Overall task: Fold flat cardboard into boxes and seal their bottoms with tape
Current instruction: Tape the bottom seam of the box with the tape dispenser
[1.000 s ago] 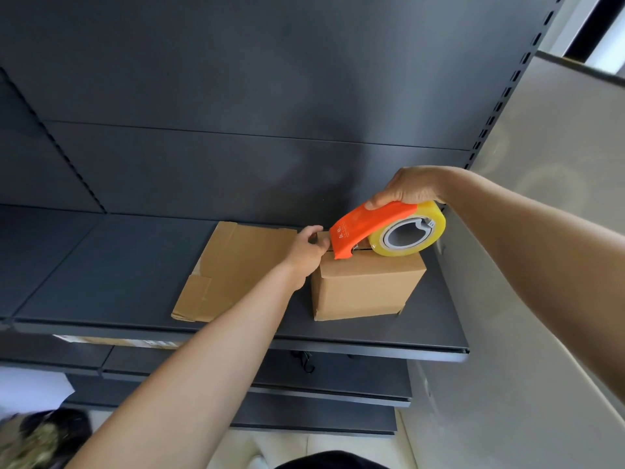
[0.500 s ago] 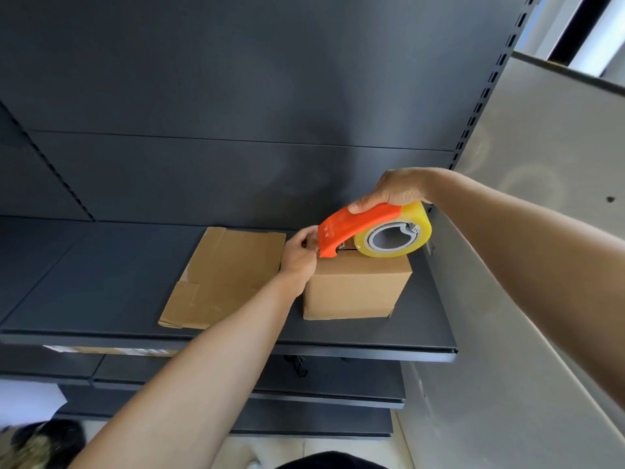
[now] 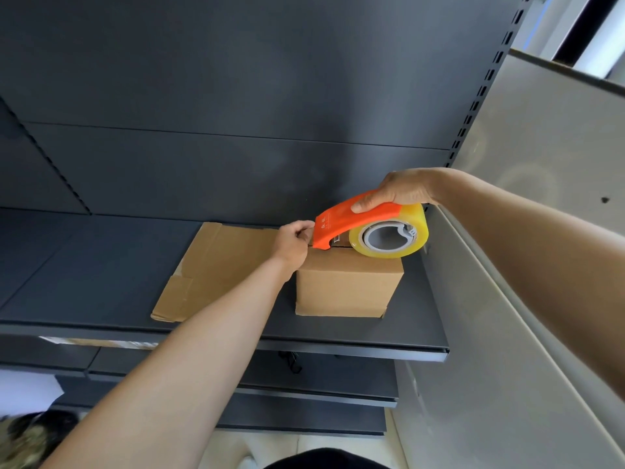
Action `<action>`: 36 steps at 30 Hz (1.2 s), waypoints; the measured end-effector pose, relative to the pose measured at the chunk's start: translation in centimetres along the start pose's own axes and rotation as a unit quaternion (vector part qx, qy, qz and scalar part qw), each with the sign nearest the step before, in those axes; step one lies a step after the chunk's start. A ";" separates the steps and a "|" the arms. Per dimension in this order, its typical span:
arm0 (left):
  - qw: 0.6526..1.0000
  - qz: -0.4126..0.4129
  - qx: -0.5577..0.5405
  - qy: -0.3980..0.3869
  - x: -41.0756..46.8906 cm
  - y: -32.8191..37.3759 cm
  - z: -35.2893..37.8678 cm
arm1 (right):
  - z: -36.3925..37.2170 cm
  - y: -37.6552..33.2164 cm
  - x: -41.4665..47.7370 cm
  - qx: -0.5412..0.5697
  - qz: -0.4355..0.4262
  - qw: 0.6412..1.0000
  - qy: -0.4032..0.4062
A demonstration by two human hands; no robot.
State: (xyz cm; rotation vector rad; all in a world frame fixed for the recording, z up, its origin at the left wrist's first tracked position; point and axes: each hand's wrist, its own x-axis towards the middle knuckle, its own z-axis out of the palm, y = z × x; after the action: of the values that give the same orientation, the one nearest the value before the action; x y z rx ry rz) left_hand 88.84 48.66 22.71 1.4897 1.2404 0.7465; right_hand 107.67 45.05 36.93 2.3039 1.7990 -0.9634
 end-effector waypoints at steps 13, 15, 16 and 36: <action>0.996 0.015 0.076 0.039 0.5 0.4 0.9 | -2.7 7.4 -3.9 0.035 0.052 0.998 0.015; 0.995 0.023 0.090 0.034 0.6 0.5 1.0 | -2.6 8.1 -4.3 0.044 0.052 0.998 0.018; 0.994 0.029 0.099 0.034 0.6 0.6 1.2 | -2.6 8.5 -4.4 0.048 0.055 0.997 0.017; 0.886 0.164 0.434 0.014 -1.3 1.5 4.3 | -1.0 12.7 -4.9 0.052 0.092 0.994 0.030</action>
State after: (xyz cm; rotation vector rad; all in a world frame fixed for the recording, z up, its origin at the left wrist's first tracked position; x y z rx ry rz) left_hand 92.81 46.15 23.04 2.4716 1.4467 0.4158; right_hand 118.84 37.28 36.21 2.5318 1.5567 -0.9898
